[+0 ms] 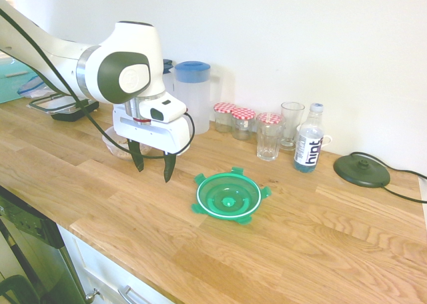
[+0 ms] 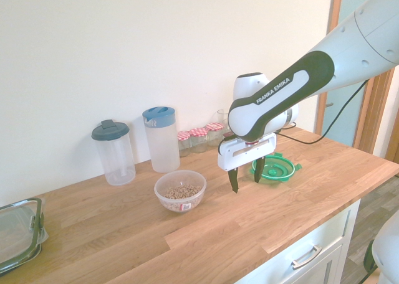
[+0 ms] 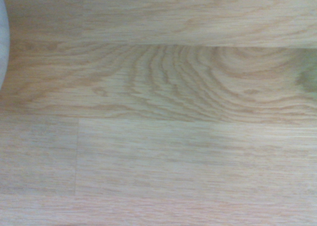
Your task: Cover the lid of food container
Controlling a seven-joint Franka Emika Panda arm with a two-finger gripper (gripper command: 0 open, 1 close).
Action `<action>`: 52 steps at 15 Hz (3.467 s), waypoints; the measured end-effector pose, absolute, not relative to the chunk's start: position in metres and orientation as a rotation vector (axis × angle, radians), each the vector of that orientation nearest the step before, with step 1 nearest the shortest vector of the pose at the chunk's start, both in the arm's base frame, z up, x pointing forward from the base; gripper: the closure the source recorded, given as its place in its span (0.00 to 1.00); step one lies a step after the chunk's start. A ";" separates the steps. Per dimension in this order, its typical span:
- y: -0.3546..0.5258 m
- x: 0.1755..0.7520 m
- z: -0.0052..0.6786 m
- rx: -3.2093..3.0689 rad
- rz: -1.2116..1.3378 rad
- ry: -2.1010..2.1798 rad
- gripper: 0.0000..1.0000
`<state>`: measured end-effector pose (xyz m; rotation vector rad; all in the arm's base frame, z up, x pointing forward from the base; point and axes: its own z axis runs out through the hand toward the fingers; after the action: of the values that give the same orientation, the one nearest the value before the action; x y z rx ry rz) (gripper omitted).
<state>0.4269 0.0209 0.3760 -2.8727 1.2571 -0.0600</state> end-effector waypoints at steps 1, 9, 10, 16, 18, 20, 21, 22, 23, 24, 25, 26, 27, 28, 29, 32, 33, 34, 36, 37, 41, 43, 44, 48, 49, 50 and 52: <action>0.021 0.427 0.376 -2.873 -0.059 1.257 0.00; -0.062 0.446 0.429 -2.706 0.134 1.080 0.00; -0.085 0.449 0.431 -2.669 0.170 1.074 0.00; -0.222 0.468 0.416 -2.508 0.348 1.053 0.00; -0.263 0.468 0.413 -2.482 0.385 1.003 0.00; -0.293 0.470 0.402 -2.462 0.429 0.975 0.00; -0.304 0.472 0.392 -2.448 0.454 0.958 0.00; -0.312 0.474 0.381 -2.434 0.475 0.937 0.00; -0.320 0.476 0.369 -2.409 0.487 0.925 0.00; -0.325 0.478 0.359 -2.384 0.488 0.918 0.00; -0.330 0.479 0.351 -2.363 0.484 0.904 0.00; -0.335 0.481 0.344 -2.350 0.479 0.890 0.00; -0.336 0.482 0.336 -2.340 0.481 0.882 0.00; -0.336 0.483 0.328 -2.328 0.488 0.877 0.00; -0.335 0.484 0.321 -2.317 0.497 0.871 0.00; -0.324 0.492 0.313 -2.287 0.498 0.849 0.00; -0.320 0.495 0.311 -2.273 0.492 0.842 0.00; -0.317 0.496 0.310 -2.257 0.487 0.840 0.00; -0.315 0.495 0.306 -2.219 0.476 0.850 1.00; -0.315 0.494 0.304 -2.204 0.473 0.856 1.00; -0.311 0.493 0.301 -2.171 0.475 0.859 1.00; -0.311 0.493 0.301 -2.169 0.475 0.859 1.00; -0.311 0.493 0.299 -2.169 0.476 0.861 1.00; -0.313 0.491 0.294 -2.167 0.471 0.892 1.00; -0.315 0.491 0.292 -2.166 0.469 0.897 1.00; -0.316 0.490 0.291 -2.164 0.466 0.902 1.00; -0.318 0.487 0.288 -2.156 0.467 0.914 1.00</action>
<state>0.4872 -0.3179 0.2876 -2.1565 0.9140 0.4665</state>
